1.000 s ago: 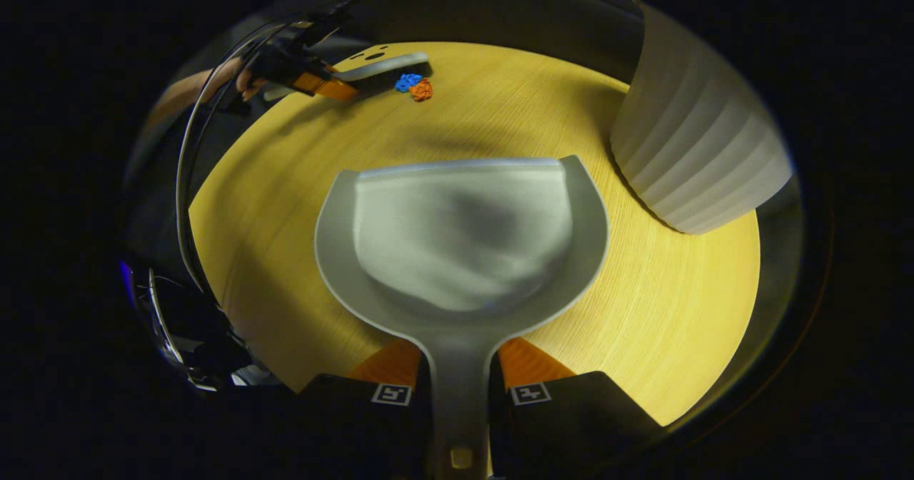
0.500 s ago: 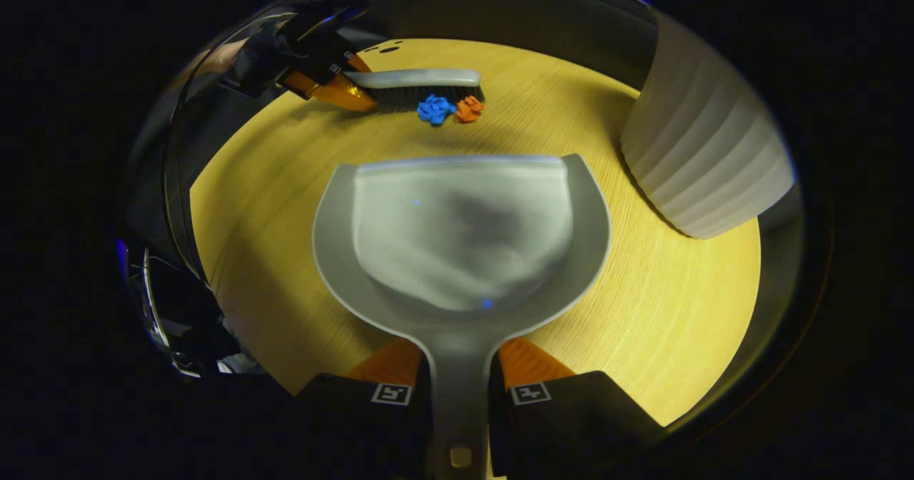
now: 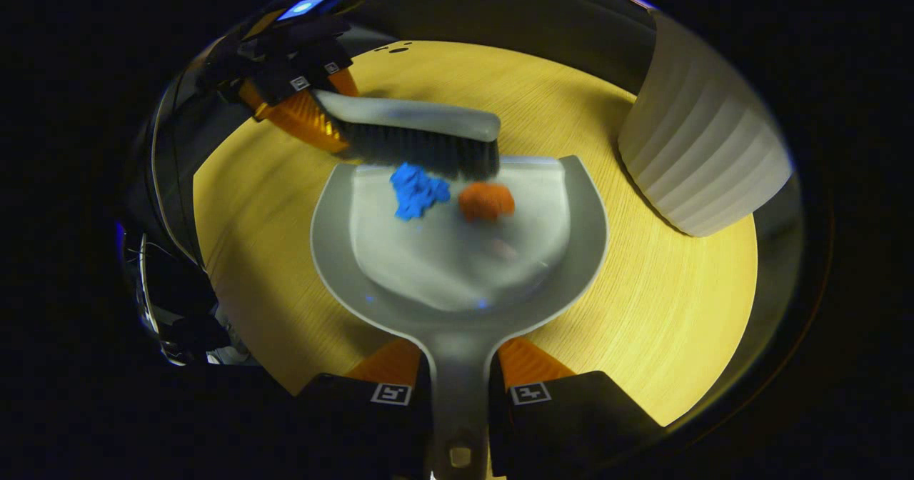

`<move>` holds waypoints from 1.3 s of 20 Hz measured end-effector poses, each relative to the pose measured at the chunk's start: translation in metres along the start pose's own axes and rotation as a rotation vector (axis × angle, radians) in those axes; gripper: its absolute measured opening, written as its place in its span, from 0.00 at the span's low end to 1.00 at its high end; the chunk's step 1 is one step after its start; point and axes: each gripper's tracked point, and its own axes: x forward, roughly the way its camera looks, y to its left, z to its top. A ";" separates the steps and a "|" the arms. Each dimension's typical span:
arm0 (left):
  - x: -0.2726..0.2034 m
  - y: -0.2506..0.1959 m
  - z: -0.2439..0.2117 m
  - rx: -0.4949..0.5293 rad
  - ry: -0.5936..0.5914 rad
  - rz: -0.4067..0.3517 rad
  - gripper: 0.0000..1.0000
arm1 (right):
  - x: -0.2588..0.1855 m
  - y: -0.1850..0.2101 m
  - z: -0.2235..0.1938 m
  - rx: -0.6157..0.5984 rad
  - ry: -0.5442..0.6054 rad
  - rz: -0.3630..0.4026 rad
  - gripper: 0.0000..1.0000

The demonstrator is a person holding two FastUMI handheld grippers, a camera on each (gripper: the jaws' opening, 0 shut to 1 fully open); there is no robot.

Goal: Pick up the small broom and dustpan from the desktop, sweep the trash into the dustpan with the broom, and then empty the trash into the garbage bin.

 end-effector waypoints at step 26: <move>0.039 -0.041 -0.243 -0.792 -0.285 0.488 0.26 | -0.185 -0.012 0.008 0.156 -0.078 -0.096 0.35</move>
